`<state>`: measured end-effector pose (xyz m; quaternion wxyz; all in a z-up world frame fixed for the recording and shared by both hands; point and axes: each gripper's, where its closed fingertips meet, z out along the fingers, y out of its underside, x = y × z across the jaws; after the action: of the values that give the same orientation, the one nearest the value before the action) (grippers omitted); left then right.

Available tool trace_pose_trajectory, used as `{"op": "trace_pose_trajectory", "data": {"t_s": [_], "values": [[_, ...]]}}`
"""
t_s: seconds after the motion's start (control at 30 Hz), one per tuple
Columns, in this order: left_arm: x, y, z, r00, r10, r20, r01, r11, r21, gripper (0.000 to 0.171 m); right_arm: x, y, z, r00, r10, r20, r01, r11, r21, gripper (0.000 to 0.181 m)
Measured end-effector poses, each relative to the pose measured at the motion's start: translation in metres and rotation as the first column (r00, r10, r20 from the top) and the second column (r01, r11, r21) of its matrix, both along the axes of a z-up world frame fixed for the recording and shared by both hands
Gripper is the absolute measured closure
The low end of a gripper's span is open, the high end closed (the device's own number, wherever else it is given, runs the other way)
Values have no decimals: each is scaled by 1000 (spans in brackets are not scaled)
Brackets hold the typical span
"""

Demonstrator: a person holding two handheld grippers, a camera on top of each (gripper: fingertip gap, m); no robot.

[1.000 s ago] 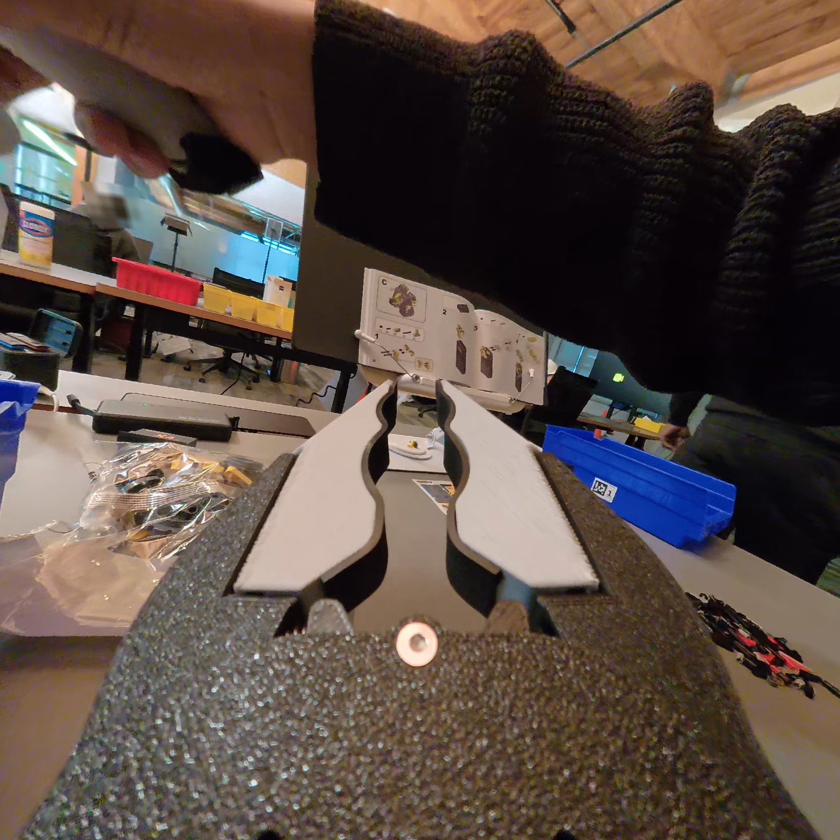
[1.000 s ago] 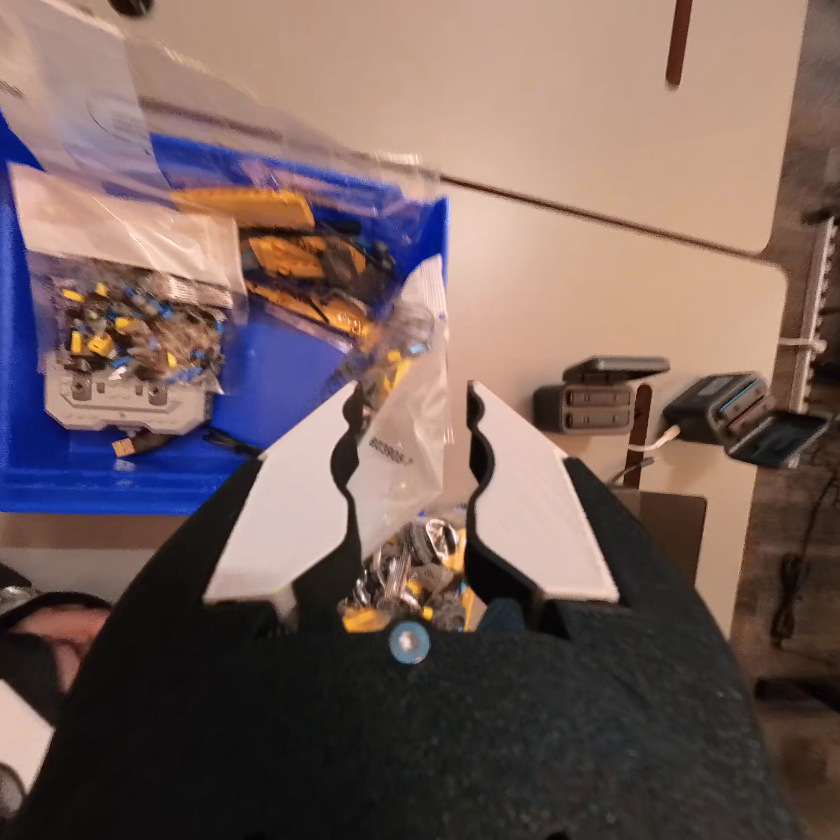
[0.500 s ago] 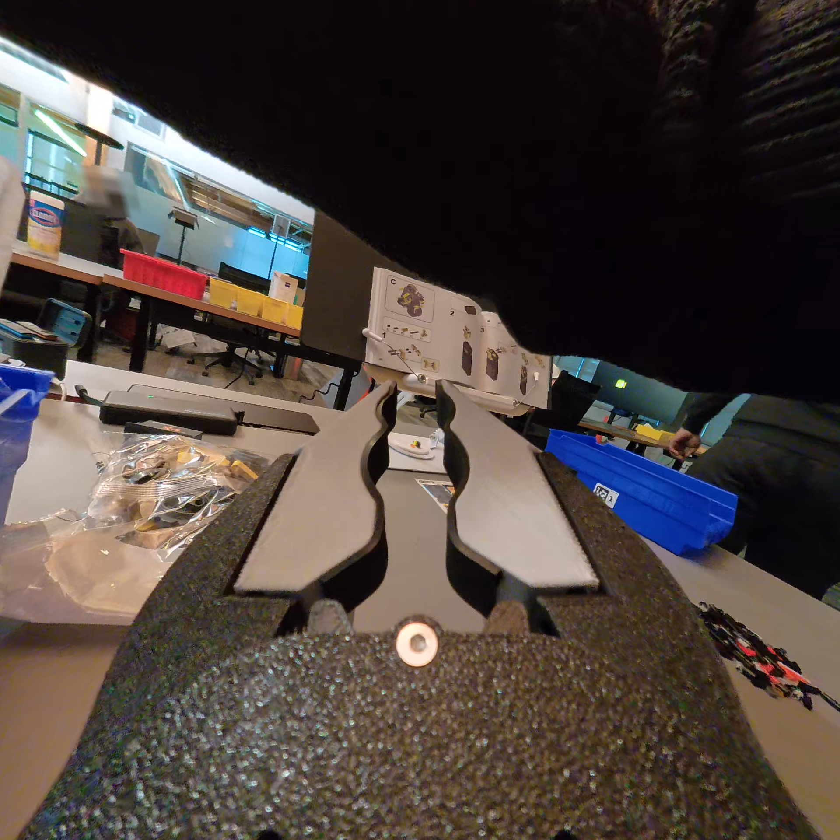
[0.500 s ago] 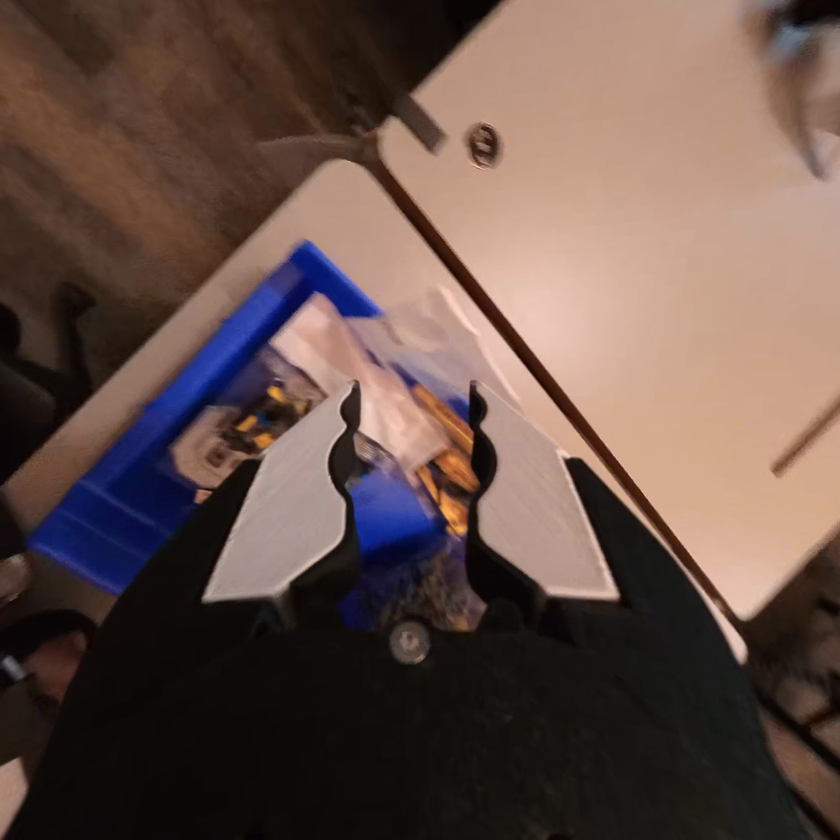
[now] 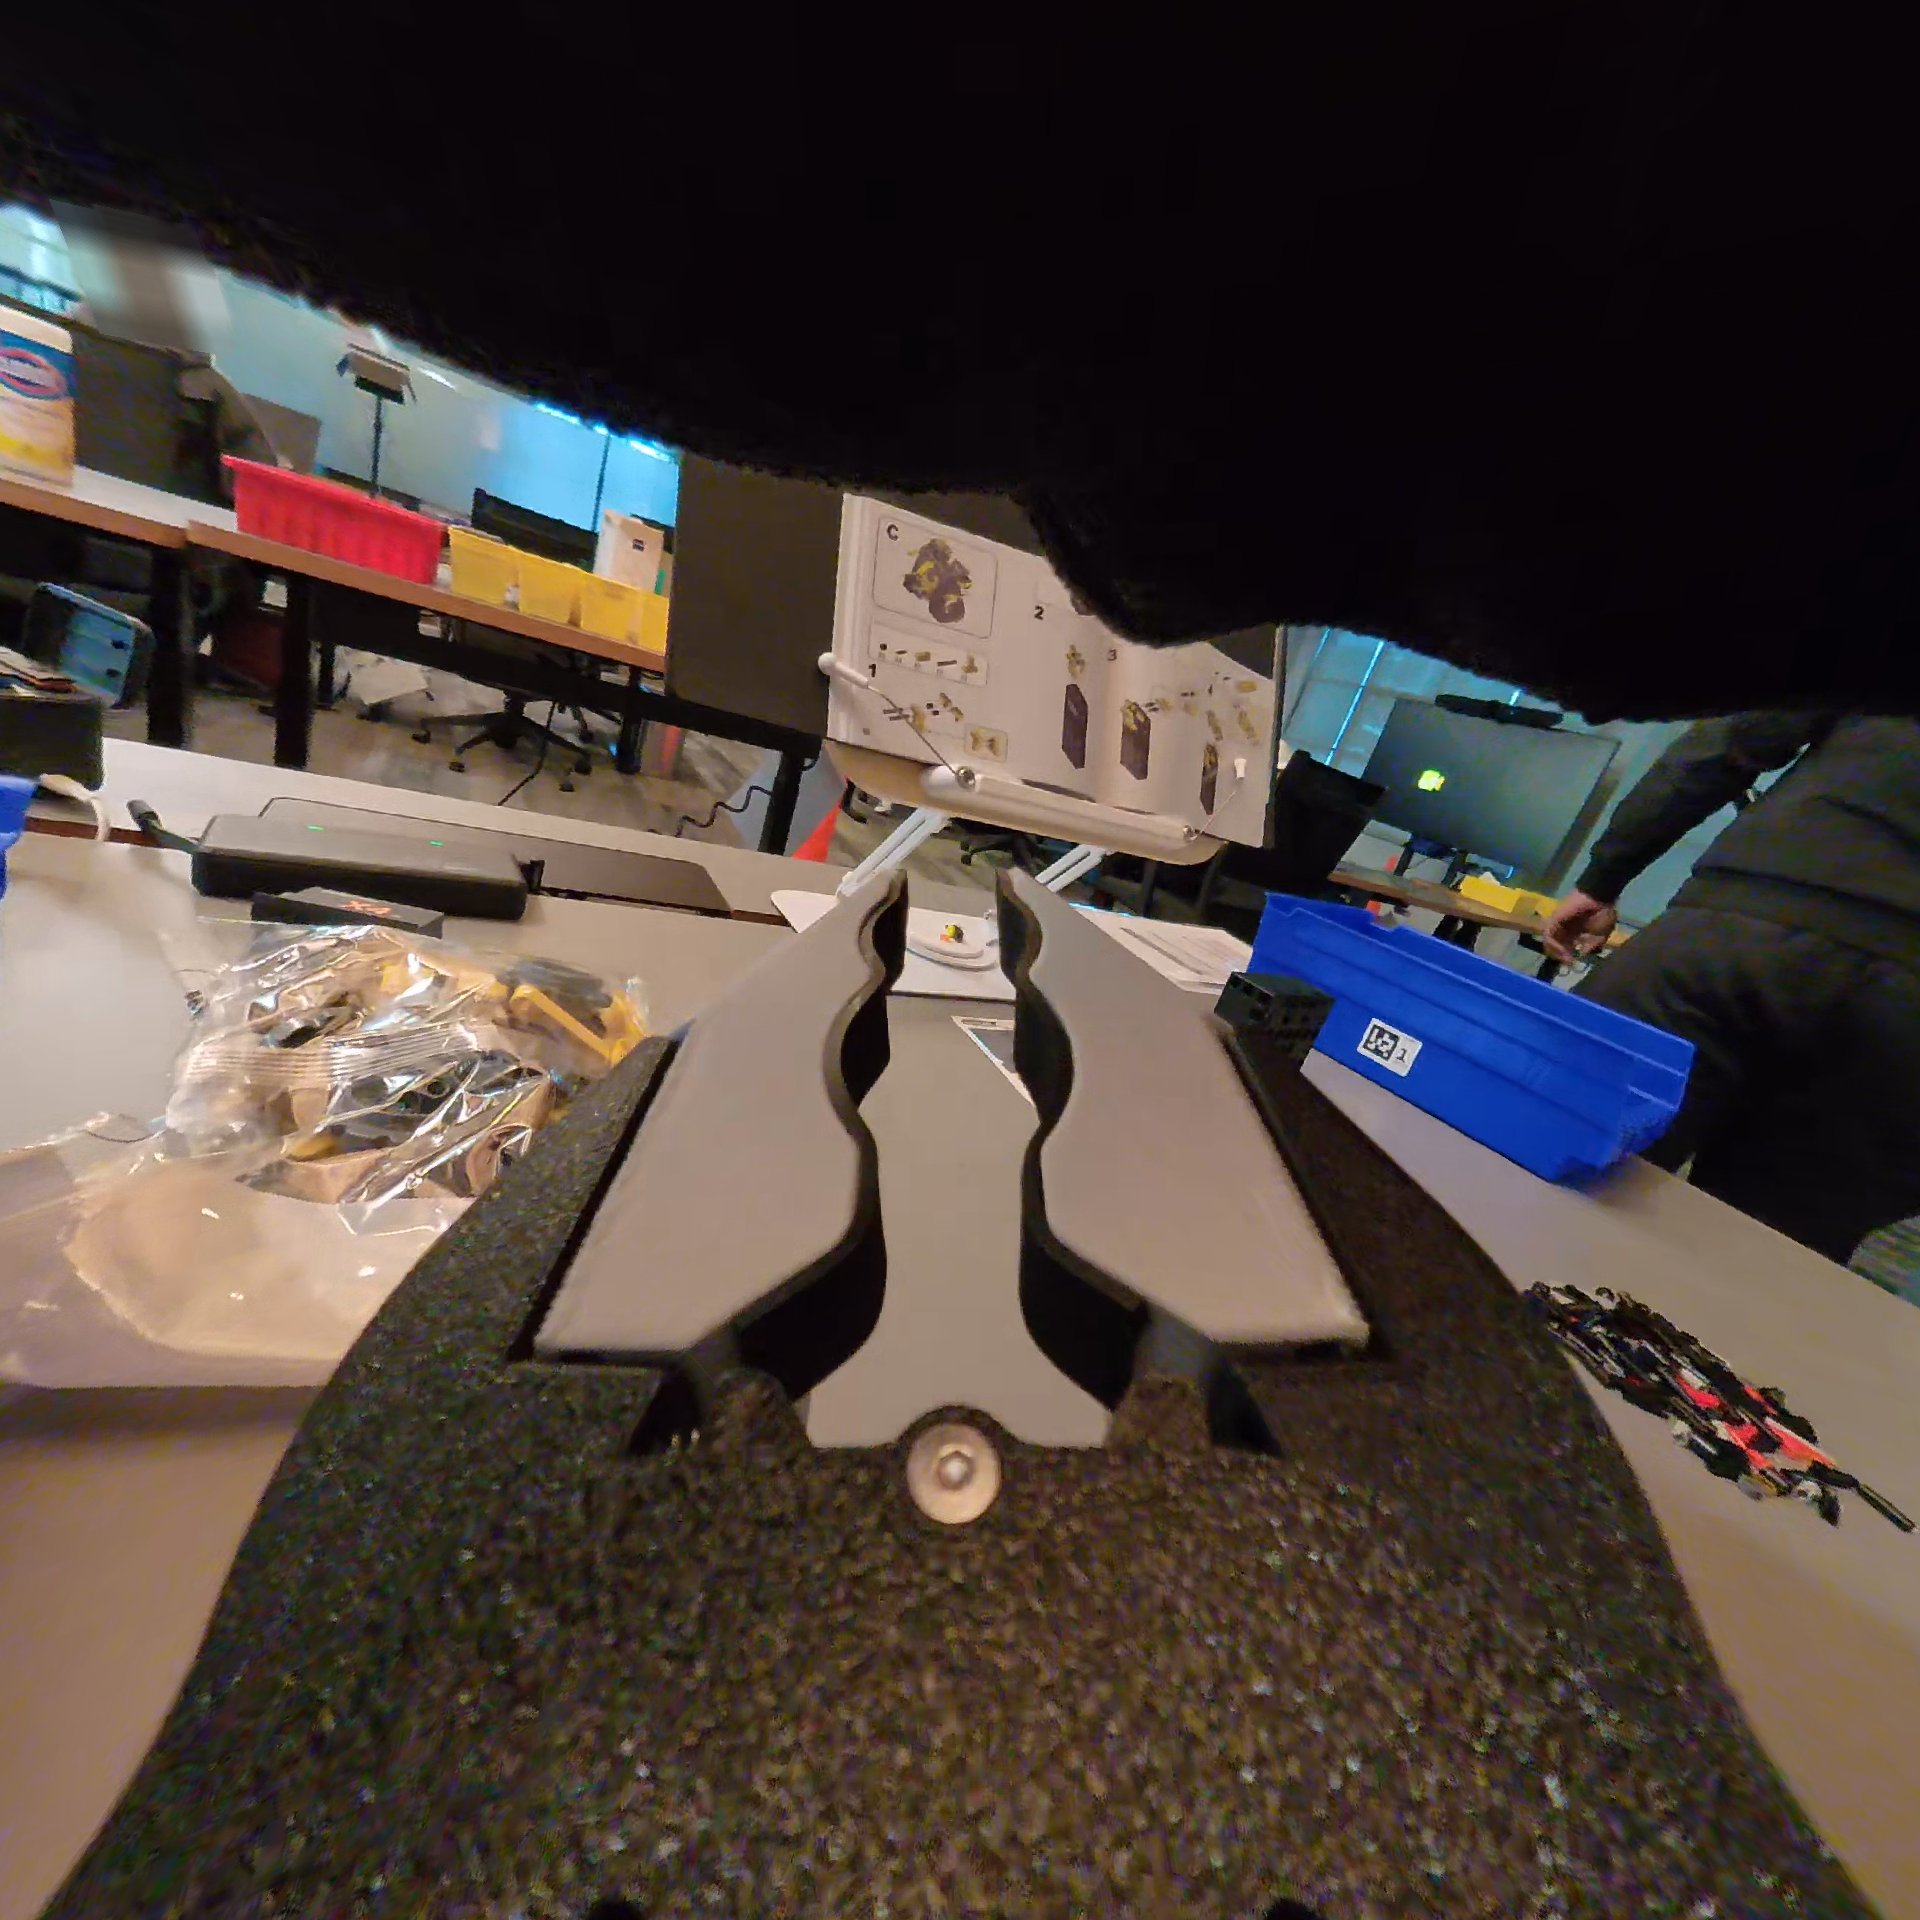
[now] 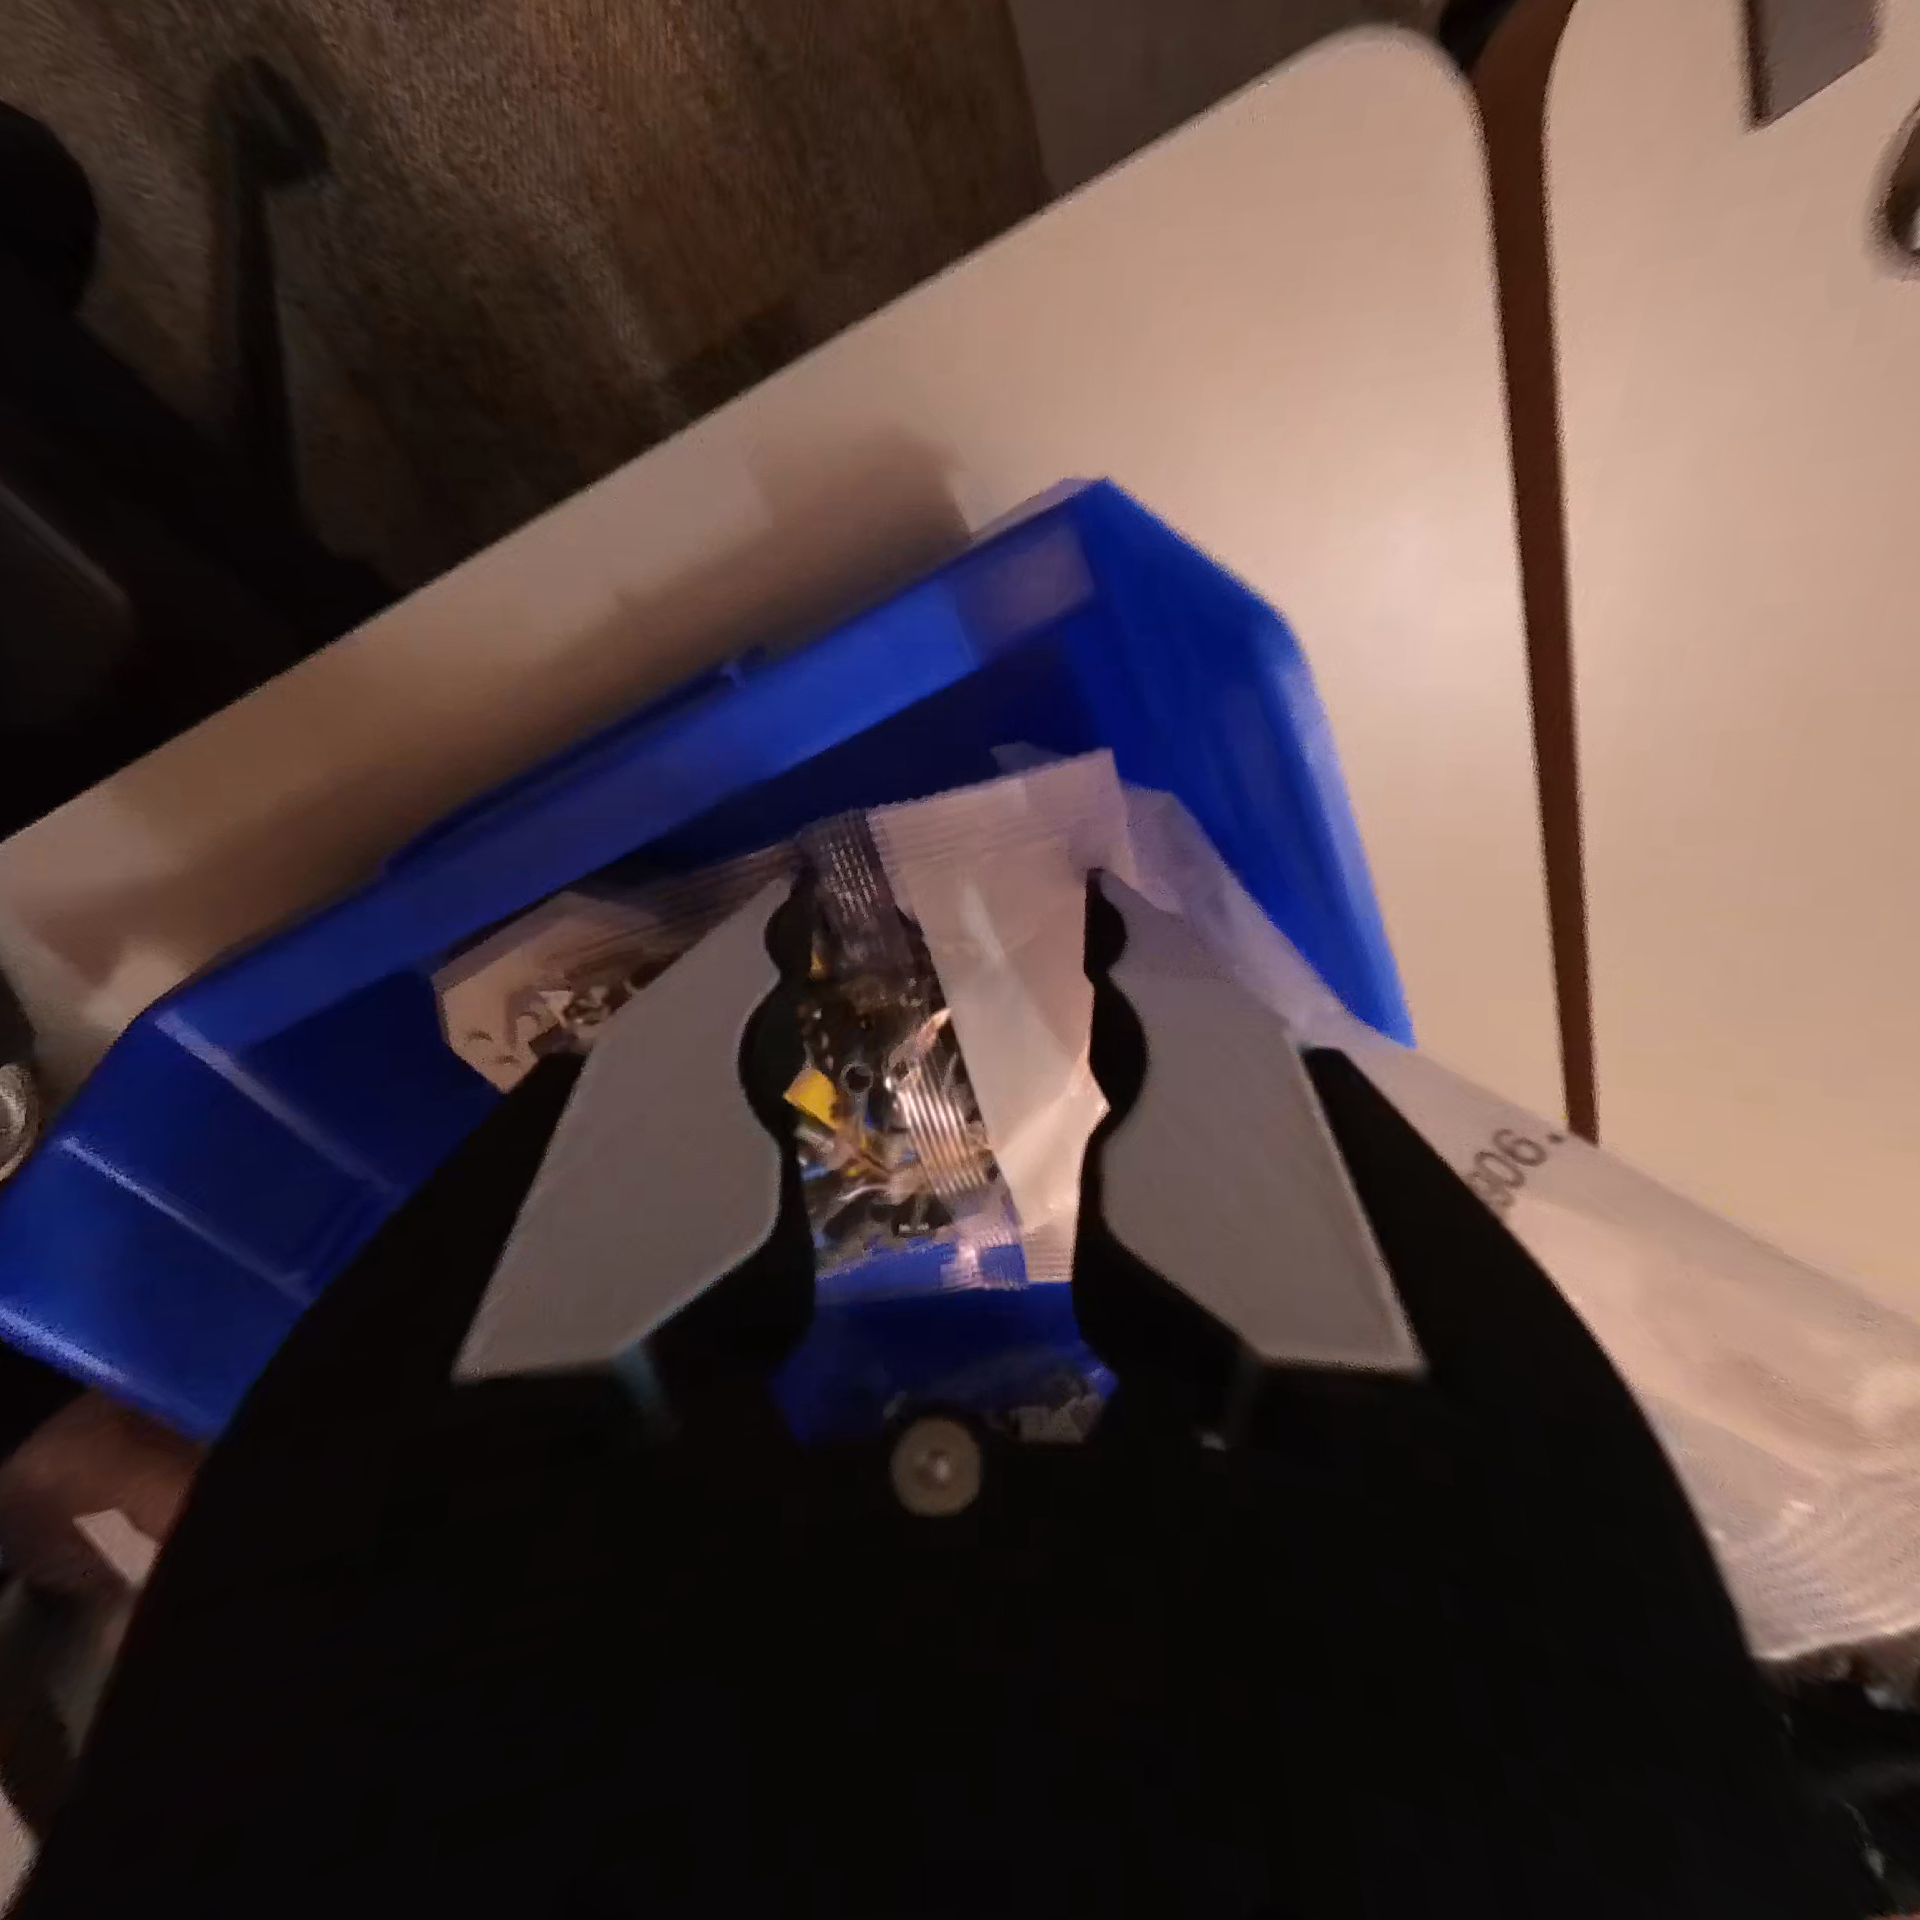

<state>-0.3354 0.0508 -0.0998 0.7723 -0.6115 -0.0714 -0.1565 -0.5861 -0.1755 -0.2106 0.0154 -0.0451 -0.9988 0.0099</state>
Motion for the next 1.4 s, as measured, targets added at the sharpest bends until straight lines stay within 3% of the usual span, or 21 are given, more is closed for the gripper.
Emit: {"op": "trace_pose_trajectory", "data": {"t_s": [0.03, 0.07, 0.1, 0.2, 0.33, 0.37, 0.43, 0.5, 0.6, 0.87, 0.9, 0.93, 0.97, 1.0, 1.23, 1.4], "values": [[1, 1, -1, 1000, -6, 1, 6, 1000, -3, 156, 1, 7, -2, 1000, -10, 1, 10, 999, 32, 130], [2, 1, -1, 1000, -12, 3, 12, 1000, -6, 156, 5, 15, -2, 1000, -9, 13, 8, 998, 64, 149], [2, 1, -2, 1000, -18, 6, 18, 1000, -9, 156, 14, 19, 0, 999, 1, 46, -4, 998, 64, 181], [2, 2, -3, 999, -30, 20, 30, 999, -13, 156, 19, 36, 16, 1000, -16, 3, 16, 999, 40, 181], [2, 4, -4, 998, -44, 46, 45, 999, -17, 156, 15, 55, 43, 989, -142, -49, 139, 989, -47, 181], [2, 4, -4, 998, -48, 50, 49, 999, -20, 156, 11, 58, 47, 983, -172, -68, 167, 984, -68, 176], [3, 5, -5, 997, -50, 54, 51, 998, -26, 156, 3, 62, 48, 971, -219, -96, 210, 973, -100, 145], [4, 6, -7, 998, -50, 49, 52, 998, -34, 155, -2, 60, 41, 965, -244, -96, 232, 965, -124, 127], [5, 8, -10, 998, -46, 32, 48, 997, -58, 155, -6, 51, 24, 967, -246, -65, 236, 962, -134, 114], [6, 9, -12, 997, -68, 41, 71, 995, -69, 155, -2, 34, -12, 951, -289, 106, 298, 952, -77, 113], [5, 9, -12, 996, -70, 49, 73, 995, -67, 155, 0, 35, -11, 947, -296, 125, 305, 950, -63, 119], [4, 8, -12, 996, -72, 58, 76, 995, -65, 155, 4, 37, -9, 946, -292, 143, 302, 952, -50, 139], [3, 8, -12, 995, -75, 69, 79, 995, -63, 155, 1, 38, -5, 954, -275, 118, 284, 956, -67, 174], [2, 8, -12, 994, -78, 80, 83, 995, -62, 155, -1, 37, 1, 962, -257, 89, 265, 959, -102, 181], [-1, 10, -17, 993, -74, 92, 82, 993, -88, 155, -6, 57, 73, 931, -366, 6, 353, 894, -275, 181], [4, 13, -19, 995, -75, 61, 82, 991, -110, 156, -20, 96, 128, 826, -562, -55, 496, 769, -402, 181]]}}
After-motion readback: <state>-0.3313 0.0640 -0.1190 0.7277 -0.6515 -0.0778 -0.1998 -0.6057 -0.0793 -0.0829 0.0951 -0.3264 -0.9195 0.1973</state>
